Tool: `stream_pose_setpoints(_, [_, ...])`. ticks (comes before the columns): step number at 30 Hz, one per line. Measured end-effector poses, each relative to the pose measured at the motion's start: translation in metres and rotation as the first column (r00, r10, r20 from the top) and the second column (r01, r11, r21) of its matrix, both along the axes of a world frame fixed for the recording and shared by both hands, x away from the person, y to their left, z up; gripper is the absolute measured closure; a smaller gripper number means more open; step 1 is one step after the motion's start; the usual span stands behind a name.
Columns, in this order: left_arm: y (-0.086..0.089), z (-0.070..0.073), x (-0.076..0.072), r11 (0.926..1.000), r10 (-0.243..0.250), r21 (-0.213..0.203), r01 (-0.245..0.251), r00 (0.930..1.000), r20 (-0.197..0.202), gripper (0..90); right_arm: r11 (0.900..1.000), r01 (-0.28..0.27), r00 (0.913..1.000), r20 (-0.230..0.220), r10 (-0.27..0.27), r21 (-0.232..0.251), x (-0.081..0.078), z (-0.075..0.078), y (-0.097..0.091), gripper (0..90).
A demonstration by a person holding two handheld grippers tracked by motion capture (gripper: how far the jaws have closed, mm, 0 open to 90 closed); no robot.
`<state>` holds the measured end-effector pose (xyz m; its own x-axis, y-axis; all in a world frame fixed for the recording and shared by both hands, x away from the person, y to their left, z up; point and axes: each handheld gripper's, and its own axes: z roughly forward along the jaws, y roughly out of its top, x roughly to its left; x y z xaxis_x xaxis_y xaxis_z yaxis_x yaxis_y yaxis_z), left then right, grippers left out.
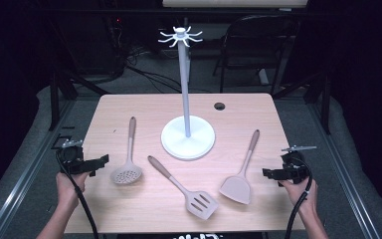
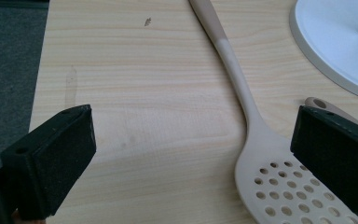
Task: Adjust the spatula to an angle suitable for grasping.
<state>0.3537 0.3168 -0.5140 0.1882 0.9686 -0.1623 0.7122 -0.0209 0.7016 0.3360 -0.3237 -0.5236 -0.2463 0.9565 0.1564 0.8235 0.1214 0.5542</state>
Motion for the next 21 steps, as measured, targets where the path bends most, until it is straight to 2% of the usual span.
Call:
stream_pose_setpoints(5, [0.003, -0.003, 0.000, 0.9999, 0.014, -0.008, -0.014, 0.9998, -0.012, 0.1, 0.9996, 0.015, 0.9998, -0.012, -0.015, 0.024, 0.004, -0.001, 0.003, 15.3])
stream_pose_setpoints(8, [0.004, -0.002, -0.003, 0.9995, 0.028, -0.014, -0.028, 0.9995, -0.016, 0.1, 0.9977, 0.049, 0.9986, -0.021, -0.048, 0.047, 0.013, 0.001, 0.012, 18.7])
stream_pose_setpoints(10, [0.005, 0.000, -0.006, 0.9997, 0.025, -0.008, -0.025, 0.9997, -0.001, 0.1, 0.9978, 0.045, 0.9987, -0.025, -0.044, 0.049, 0.016, 0.001, 0.015, 19.7])
stream_pose_setpoints(11, [0.005, 0.002, -0.007, 0.9997, 0.024, -0.003, -0.024, 0.9997, -0.001, 0.4, 0.9991, 0.029, 0.9991, -0.030, -0.028, 0.030, 0.021, 0.000, 0.025, 22.8])
stream_pose_setpoints(13, [0.004, 0.002, -0.004, 0.9997, 0.026, -0.001, -0.026, 0.9997, 0.004, 0.5, 0.9992, 0.029, 0.9990, -0.034, -0.028, 0.026, 0.024, -0.001, 0.029, 24.4])
stream_pose_setpoints(16, [0.002, -0.001, 0.002, 0.9997, 0.023, -0.010, -0.023, 0.9997, -0.013, 1.0, 0.9990, 0.035, 0.9966, -0.076, -0.032, 0.029, 0.040, -0.009, 0.043, 32.3])
stream_pose_setpoints(17, [0.001, -0.002, 0.003, 0.9999, 0.015, -0.002, -0.015, 0.9997, -0.018, 1.0, 0.9990, 0.035, 0.9966, -0.076, -0.032, 0.029, 0.040, -0.009, 0.043, 32.3])
stream_pose_setpoints(18, [-0.001, -0.002, 0.003, 0.9999, 0.013, -0.001, -0.013, 0.9998, -0.017, 1.2, 0.9995, 0.032, 0.9943, -0.103, -0.031, 0.006, 0.044, -0.013, 0.050, 36.1])
stream_pose_setpoints(21, [-0.003, -0.001, -0.001, 0.9998, 0.000, 0.020, 0.000, 0.9999, -0.015, 1.3, 0.9994, 0.032, 0.9929, -0.114, -0.033, -0.011, 0.046, -0.016, 0.058, 39.0])
